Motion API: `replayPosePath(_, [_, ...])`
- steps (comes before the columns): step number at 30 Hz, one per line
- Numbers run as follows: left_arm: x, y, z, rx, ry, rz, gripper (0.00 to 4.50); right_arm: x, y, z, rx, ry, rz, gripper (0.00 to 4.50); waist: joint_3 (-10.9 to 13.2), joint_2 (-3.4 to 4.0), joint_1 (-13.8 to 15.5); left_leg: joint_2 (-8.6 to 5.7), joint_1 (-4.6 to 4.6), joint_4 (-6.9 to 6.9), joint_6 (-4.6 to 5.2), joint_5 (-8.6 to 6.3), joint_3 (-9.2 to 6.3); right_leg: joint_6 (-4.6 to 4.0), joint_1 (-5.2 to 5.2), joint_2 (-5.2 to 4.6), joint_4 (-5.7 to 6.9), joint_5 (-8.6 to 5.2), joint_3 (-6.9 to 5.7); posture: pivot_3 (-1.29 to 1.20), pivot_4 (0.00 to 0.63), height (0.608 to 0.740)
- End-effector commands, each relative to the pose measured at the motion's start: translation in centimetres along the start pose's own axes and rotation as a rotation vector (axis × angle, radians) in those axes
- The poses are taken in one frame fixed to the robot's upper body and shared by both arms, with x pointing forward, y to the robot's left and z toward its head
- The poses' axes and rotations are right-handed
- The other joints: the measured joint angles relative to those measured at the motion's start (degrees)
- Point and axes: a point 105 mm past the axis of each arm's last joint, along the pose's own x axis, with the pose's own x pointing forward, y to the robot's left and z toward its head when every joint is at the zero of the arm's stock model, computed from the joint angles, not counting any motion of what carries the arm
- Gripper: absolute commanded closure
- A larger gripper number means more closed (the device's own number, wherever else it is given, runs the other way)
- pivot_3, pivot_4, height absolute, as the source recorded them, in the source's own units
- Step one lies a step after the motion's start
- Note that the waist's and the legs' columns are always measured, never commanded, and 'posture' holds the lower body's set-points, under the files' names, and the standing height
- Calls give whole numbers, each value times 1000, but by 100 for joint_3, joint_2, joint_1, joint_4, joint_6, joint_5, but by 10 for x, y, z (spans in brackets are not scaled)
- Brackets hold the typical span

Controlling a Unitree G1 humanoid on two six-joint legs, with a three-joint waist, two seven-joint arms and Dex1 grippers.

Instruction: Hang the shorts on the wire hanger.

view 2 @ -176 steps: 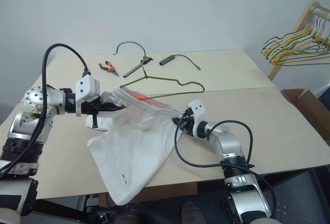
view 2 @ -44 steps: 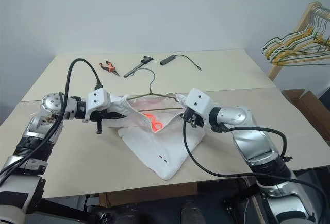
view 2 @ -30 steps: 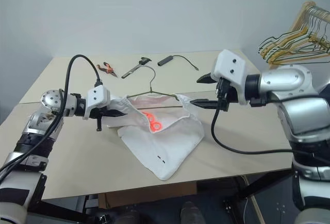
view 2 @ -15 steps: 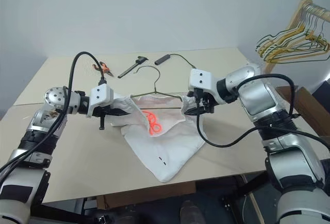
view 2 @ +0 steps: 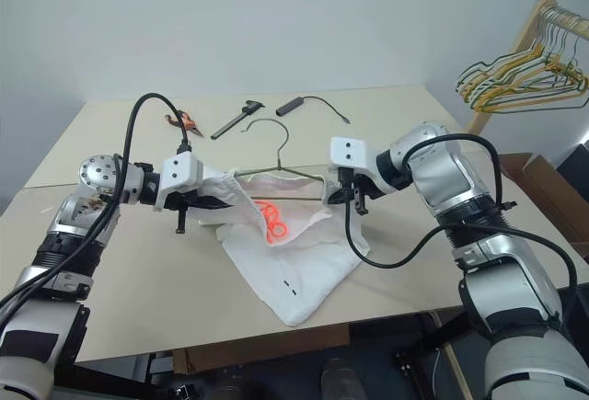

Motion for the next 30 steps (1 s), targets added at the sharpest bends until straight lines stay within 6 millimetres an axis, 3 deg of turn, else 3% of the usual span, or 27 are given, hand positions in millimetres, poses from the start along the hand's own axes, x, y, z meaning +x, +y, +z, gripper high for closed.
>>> replayPosePath(1, [-12, 12, 27, 27, -104, 2, 3902, -18, 1, 3, 32, -42, -21, 4500, 0, 0, 7, 0, -1, 0, 0, 0, -1, 0, 0, 0, 0, 0, -1, -104, 0, 740])
replayPosePath(6, [-29, 35, 35, -75, -183, 55, 2439, -37, 17, -8, 177, -77, -17, 4500, 0, 0, 8, -1, -12, 11, 1, -1, -7, 2, 0, -2, -1, -1, -10, -137, 0, 740])
replayPosePath(14, [-54, 68, 56, -52, -289, 222, 46, -67, 50, -34, 468, -124, -119, 4500, 0, 0, -152, -2, -13, 12, 2, -2, -10, 4, 0, -4, -7, -3, -10, -202, 0, 740])
replayPosePath(18, [-52, 92, 92, -75, -480, 484, 46, -89, 65, -55, 701, -119, -299, 4500, -1, -1, -181, -3, -12, 14, 2, -2, -17, 7, 4, -10, -6, -4, -11, -243, 0, 740])
replayPosePath(20, [-48, 90, 113, -144, -608, 522, 46, -100, 73, -65, 816, -126, -406, 4500, -1, -1, -197, -10, -16, 14, 4, -3, -26, 10, 0, -22, -2, -3, -11, -277, 0, 740])
replayPosePath(25, [-29, 52, 152, -242, -776, 418, 46, -126, 95, -87, 1021, -127, -665, 4500, -11, 9, -399, -18, -17, 17, 8, -8, -53, 22, -1, -35, 4, -6, 2, -336, 0, 740])
replayPosePath(30, [-12, 7, 184, -324, -871, 252, 46, -151, 107, -107, 1106, -143, -882, 4500, -19, 20, -670, -29, -8, 21, 9, -8, -57, 32, 12, -42, 8, -5, 12, -385, 7, 740])
